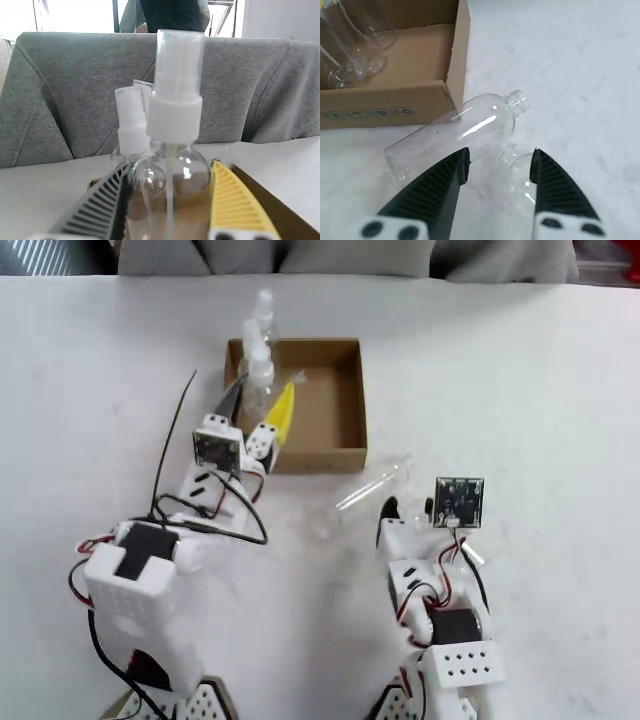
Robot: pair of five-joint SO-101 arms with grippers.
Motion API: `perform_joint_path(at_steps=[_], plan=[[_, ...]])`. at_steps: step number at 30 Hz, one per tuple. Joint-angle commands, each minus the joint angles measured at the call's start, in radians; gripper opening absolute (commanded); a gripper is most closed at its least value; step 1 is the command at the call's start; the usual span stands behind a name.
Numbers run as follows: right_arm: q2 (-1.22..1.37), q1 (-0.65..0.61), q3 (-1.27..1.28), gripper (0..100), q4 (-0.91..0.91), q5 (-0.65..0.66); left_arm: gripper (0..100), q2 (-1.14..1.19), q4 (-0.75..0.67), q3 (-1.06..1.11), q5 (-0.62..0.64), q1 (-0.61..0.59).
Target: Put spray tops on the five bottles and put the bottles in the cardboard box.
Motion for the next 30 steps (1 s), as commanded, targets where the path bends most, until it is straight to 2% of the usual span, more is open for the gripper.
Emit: perform_joint_path(at_steps=[1, 17, 23, 30], plan=[[-0.01, 0.002, -0.011, 17.6, -0.021, 0.009, 3, -0.005, 0.002, -0.046, -0.011, -0.008], [-0.01, 0.002, -0.011, 17.6, -0.021, 0.009, 4, -0.004, 0.126, -0.069, -0.011, -0.007], [-0.01, 0.002, -0.011, 17.6, -0.021, 0.009, 15, -0.004, 0.143, -0.064, -0.005, -0.007], [-0.01, 0.002, -0.011, 17.6, -0.021, 0.009, 16, -0.012, 0.173, -0.057, -0.005, -0.007]])
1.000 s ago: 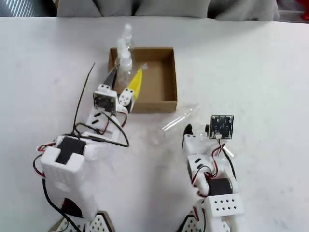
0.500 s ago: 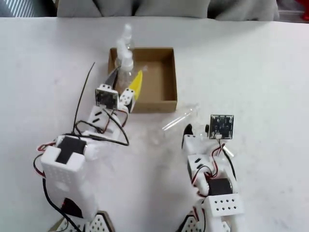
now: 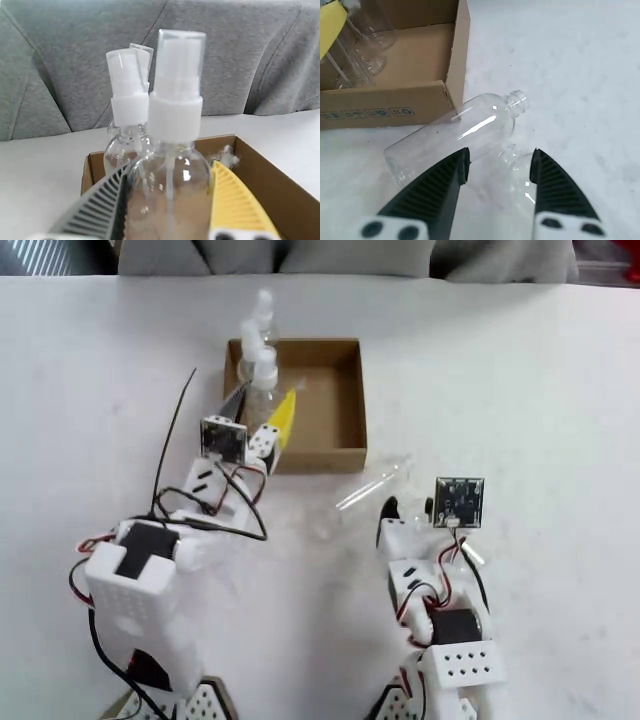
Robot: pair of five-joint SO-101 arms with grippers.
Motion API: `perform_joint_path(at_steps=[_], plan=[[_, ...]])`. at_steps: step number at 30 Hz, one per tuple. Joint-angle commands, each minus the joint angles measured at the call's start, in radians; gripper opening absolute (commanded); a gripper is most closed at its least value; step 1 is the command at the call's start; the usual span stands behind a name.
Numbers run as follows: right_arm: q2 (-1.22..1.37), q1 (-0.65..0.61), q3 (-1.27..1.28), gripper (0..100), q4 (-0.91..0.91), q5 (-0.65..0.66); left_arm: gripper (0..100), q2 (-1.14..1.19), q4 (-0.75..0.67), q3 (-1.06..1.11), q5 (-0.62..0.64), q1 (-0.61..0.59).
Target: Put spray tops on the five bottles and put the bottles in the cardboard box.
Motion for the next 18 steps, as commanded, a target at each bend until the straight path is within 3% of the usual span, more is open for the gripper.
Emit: perform_joint_path(at_steps=[1, 9, 18], plan=[[-0.01, 0.002, -0.011, 17.6, -0.021, 0.009, 16, -0.019, 0.054, -0.031, -0.005, -0.007], [-0.01, 0.002, -0.011, 17.6, -0.021, 0.009, 16, -0.021, 0.068, -0.031, -0.006, -0.007], [-0.01, 0.002, -0.011, 17.6, -0.021, 0.011, 25, -0.022, 0.071, -0.009, -0.002, -0.007]])
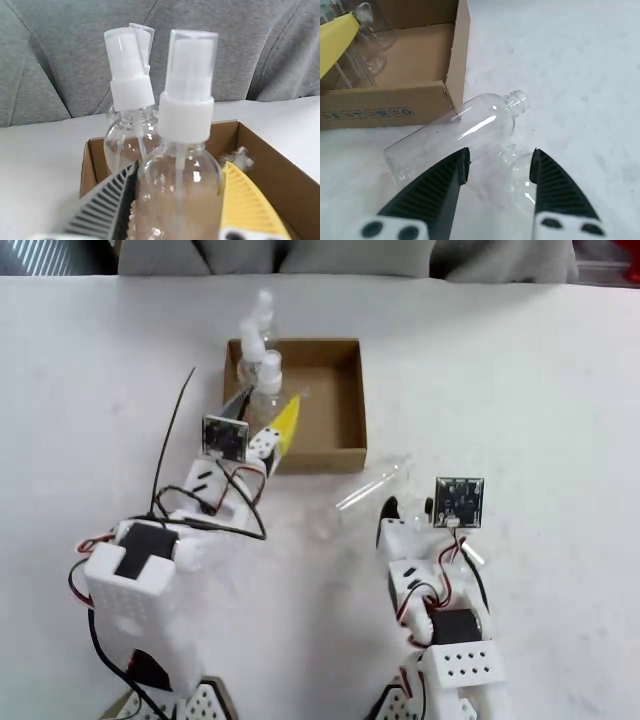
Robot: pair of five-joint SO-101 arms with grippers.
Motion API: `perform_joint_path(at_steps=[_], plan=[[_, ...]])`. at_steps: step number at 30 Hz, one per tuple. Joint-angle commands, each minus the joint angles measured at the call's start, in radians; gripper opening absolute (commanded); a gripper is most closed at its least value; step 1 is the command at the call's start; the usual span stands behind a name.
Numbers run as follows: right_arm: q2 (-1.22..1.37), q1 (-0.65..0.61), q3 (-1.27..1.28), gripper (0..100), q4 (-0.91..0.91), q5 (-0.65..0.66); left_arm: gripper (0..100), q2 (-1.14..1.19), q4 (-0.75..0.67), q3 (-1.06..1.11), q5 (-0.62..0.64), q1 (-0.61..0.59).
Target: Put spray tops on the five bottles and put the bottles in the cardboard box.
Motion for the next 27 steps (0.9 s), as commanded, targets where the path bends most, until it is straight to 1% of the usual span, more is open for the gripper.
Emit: perform_joint_path(at_steps=[1, 4, 7, 12, 15, 17, 23, 27], plan=[[-0.01, 0.002, -0.011, 17.6, -0.021, 0.011, 25, -0.022, 0.009, -0.009, -0.002, -0.004], [-0.01, 0.002, -0.011, 17.6, -0.021, 0.011, 25, -0.028, 0.012, -0.005, -0.006, -0.005], [-0.01, 0.002, -0.011, 17.6, -0.021, 0.011, 26, -0.082, 0.074, 0.025, -0.008, -0.005], [-0.01, 0.002, -0.011, 17.6, -0.021, 0.011, 36, -0.174, 0.209, 0.066, -0.002, -0.013], [-0.01, 0.002, -0.011, 17.6, -0.021, 0.011, 40, -0.197, 0.215, 0.089, 0.014, -0.013], [-0.01, 0.002, -0.011, 17.6, -0.021, 0.011, 40, -0.2, 0.215, 0.089, 0.035, -0.013], [-0.01, 0.002, -0.009, 17.6, -0.021, 0.011, 40, -0.2, 0.215, 0.086, 0.035, -0.016], [-0.01, 0.002, -0.009, 17.6, -0.021, 0.011, 40, -0.202, 0.215, 0.083, 0.035, -0.042]])
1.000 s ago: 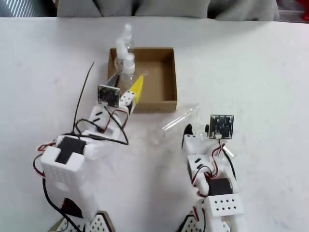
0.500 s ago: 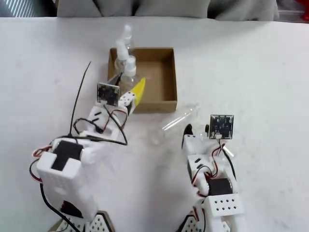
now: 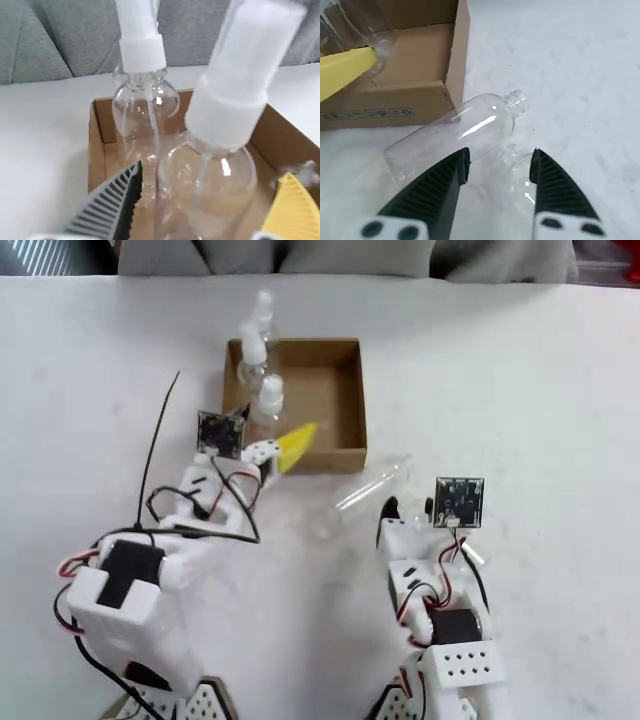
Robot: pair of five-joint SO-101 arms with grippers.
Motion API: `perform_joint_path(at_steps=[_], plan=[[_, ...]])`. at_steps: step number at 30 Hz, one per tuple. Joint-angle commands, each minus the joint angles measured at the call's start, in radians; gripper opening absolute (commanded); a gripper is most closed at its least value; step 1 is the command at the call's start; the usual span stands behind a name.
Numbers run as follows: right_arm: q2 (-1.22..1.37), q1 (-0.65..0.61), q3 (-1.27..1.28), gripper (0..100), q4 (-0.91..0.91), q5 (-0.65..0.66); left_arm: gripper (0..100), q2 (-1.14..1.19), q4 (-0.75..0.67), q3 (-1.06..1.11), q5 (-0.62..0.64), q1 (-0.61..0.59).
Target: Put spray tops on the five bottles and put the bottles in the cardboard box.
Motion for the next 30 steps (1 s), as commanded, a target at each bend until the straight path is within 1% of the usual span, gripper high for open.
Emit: perform_joint_path(at_steps=[1, 4, 9, 18, 22, 26, 30], plan=[[-0.01, 0.002, -0.009, 17.6, -0.021, 0.011, 40, -0.061, 0.002, -0.009, 0.011, -0.025], [-0.01, 0.002, -0.009, 17.6, -0.021, 0.011, 40, -0.11, 0.015, 0.009, 0.011, -0.027], [-0.01, 0.002, -0.009, 17.6, -0.021, 0.011, 40, -0.252, 0.117, 0.089, 0.015, -0.022], [-0.01, 0.002, -0.009, 17.6, -0.021, 0.011, 40, -0.53, 0.402, 0.201, 0.012, -0.027], [-0.01, 0.002, -0.009, 17.6, -0.021, 0.011, 40, -0.691, 0.575, 0.236, 0.017, -0.027], [-0.01, 0.002, -0.009, 17.6, -0.021, 0.011, 40, -0.855, 0.827, 0.235, 0.017, -0.027], [-0.01, 0.002, -0.009, 17.6, -0.021, 0.011, 40, -0.998, 1.036, 0.235, 0.018, -0.03]])
